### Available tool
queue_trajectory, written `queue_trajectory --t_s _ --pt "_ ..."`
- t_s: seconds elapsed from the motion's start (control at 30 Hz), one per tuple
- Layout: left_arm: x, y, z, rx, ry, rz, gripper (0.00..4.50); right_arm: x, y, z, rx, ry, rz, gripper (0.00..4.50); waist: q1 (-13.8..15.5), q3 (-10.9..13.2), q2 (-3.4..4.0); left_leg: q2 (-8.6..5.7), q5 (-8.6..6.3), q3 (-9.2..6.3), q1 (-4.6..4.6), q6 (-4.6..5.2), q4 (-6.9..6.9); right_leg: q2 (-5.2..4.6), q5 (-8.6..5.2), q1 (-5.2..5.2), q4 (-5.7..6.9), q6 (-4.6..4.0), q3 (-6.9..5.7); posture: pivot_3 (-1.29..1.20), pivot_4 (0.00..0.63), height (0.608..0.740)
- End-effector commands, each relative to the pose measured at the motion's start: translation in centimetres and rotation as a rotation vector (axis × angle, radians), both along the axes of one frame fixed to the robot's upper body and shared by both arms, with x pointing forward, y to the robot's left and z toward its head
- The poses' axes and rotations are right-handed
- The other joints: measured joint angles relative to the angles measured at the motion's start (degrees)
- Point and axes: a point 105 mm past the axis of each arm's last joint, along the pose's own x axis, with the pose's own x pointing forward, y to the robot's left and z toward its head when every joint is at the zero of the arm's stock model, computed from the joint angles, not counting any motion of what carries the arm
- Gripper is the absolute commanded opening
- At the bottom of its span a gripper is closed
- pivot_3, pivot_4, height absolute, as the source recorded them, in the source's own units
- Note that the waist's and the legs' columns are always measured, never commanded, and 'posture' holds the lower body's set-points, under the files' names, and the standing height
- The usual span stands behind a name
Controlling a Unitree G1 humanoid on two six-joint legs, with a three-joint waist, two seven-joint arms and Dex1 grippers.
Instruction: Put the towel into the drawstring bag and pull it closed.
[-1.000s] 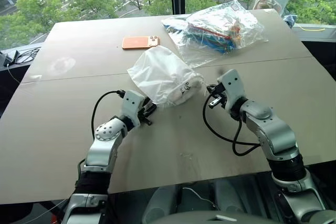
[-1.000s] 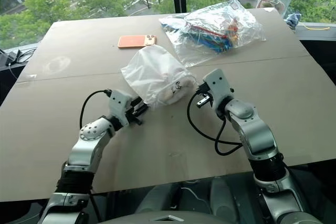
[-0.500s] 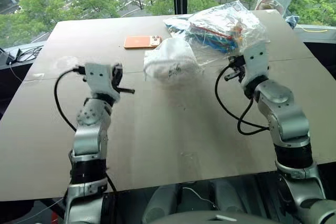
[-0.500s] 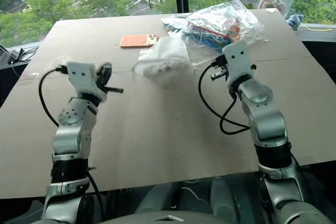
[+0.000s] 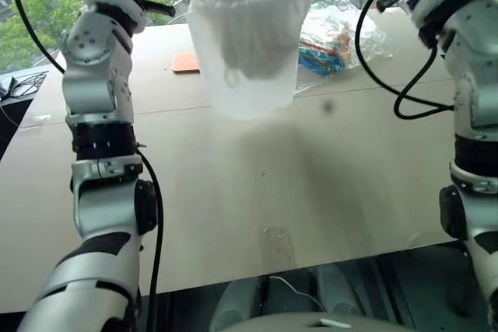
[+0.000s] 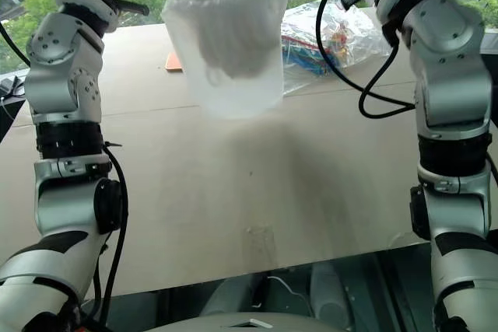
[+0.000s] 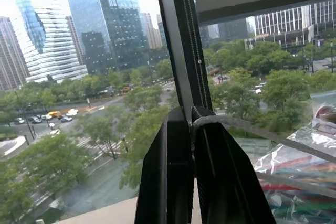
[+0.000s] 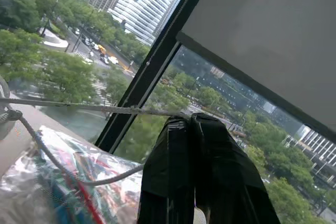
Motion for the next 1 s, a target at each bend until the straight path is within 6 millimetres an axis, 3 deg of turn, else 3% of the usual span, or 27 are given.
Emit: queue_trajectory --t_s 0.03,0.07,0.1,0.17,0.23,0.27,0.37,0.43,0.53,0.6,0.7,0.77,0.9,1.0 --pt "-0.9 0.3 2.3 0.064 -0.109 -0.005 0.08 -1.7 -2.0 3.2 0.058 -0.152 -0.045 0.00 -0.1 0.0 -0.01 -0.01 0.00 0.02 0.01 0.00 -0.01 -0.04 0.00 -0.03 0.07 0.00 0.00 0.00 0.150 0.740" --pt "-0.4 2.0 2.3 -0.023 -0.084 0.035 0.08 -1.4 -2.1 2.5 0.077 -0.113 -0.041 0.00 0.0 0.0 -0.01 -0.01 0.00 0.04 -0.02 0.00 -0.01 -0.08 0.00 -0.08 0.09 0.00 0.00 0.00 0.150 0.740" --pt "0.3 2.3 1.4 -0.036 -0.027 0.036 0.08 -1.3 -1.5 1.2 0.019 -0.084 -0.031 0.00 0.0 0.0 -0.02 -0.02 0.00 0.03 -0.08 0.00 0.02 -0.08 0.00 -0.10 0.10 0.00 -0.02 0.00 0.150 0.740" --pt "-0.3 1.2 2.1 -0.013 -0.081 -0.037 0.08 -3.1 -1.1 3.2 -0.007 -0.199 -0.005 0.00 -0.2 0.0 -0.01 -0.02 0.00 0.05 -0.05 0.00 0.06 -0.06 0.00 -0.11 0.17 0.00 0.00 0.00 0.150 0.740" --pt "-1.1 1.9 4.3 -0.043 -0.151 -0.016 0.08 -5.0 -2.7 6.8 0.055 -0.326 -0.036 0.00 -0.3 0.1 -0.02 -0.05 0.00 0.13 -0.10 0.00 0.07 -0.11 0.00 -0.20 0.25 0.00 0.08 0.00 0.150 0.740" --pt "-0.7 2.0 4.0 -0.042 -0.119 -0.013 0.08 -5.0 -2.8 7.0 0.036 -0.315 -0.038 0.00 -0.3 0.1 -0.02 -0.07 0.01 0.16 -0.25 0.01 0.23 -0.14 0.00 -0.42 0.52 0.00 0.09 0.00 0.150 0.740" --pt "0.2 0.1 0.9 0.077 -0.037 -0.069 0.08 -3.0 -2.7 3.3 -0.040 -0.196 -0.045 0.00 -0.4 -0.2 -0.15 -0.06 0.02 0.02 -0.70 -0.03 0.56 -0.11 0.00 -0.76 0.59 0.00 -0.04 0.00 0.150 0.740" --pt "0.2 1.7 1.8 0.043 -0.051 -0.018 0.08 -2.4 -5.0 2.3 -0.029 -0.159 -0.132 0.00 -0.3 -0.2 -0.29 -0.06 0.01 0.00 -0.54 -0.01 0.55 -0.13 0.00 -0.50 0.55 0.00 -0.12 0.00 0.150 0.740" --pt "0.5 3.8 1.4 0.026 -0.025 0.055 0.08 -2.2 -8.8 2.4 0.027 -0.152 -0.263 0.00 -0.5 0.0 -0.18 -0.20 0.01 0.12 -0.79 0.05 0.84 -0.06 0.03 -0.61 0.58 0.06 -0.08 0.00 0.150 0.740" --pt "1.3 5.5 -0.6 0.011 0.053 0.119 0.08 -1.7 -11.7 1.7 0.038 -0.135 -0.384 0.00 -0.5 0.0 -0.16 -0.21 0.02 0.17 -0.85 0.06 0.83 -0.07 0.06 -0.80 0.74 0.10 0.00 0.00 0.150 0.740" --pt "1.8 9.2 -4.6 -0.098 0.187 0.224 0.08 -1.4 -18.6 -1.0 0.083 -0.058 -0.633 0.00 -0.5 -0.1 -0.17 -0.15 0.02 0.12 -0.82 0.04 0.75 -0.10 0.05 -0.85 0.82 0.09 -0.07 0.00 0.150 0.740" --pt "1.7 10.2 -6.1 -0.128 0.226 0.252 0.08 -1.7 -21.2 -2.3 0.113 -0.023 -0.710 0.00 -0.5 -0.1 -0.17 -0.16 0.02 0.11 -0.82 0.04 0.75 -0.16 0.05 -0.84 0.81 0.09 -0.09 0.00 0.150 0.740" --pt "1.4 11.6 -7.9 -0.176 0.269 0.293 0.08 -2.5 -23.9 -4.0 0.127 0.011 -0.783 0.00 -1.1 -0.1 -0.16 -0.22 0.02 0.21 -0.92 0.05 0.82 -0.32 0.05 -0.88 0.78 0.10 -0.01 0.00 0.150 0.740" --pt "1.5 9.9 -7.9 -0.162 0.247 0.199 0.08 -2.2 -23.0 -5.5 0.117 0.073 -0.694 0.00 -1.4 -0.1 -0.16 -0.18 0.02 0.18 -0.92 0.05 0.81 -0.30 0.05 -0.91 0.82 0.09 -0.04 0.00 0.150 0.740"
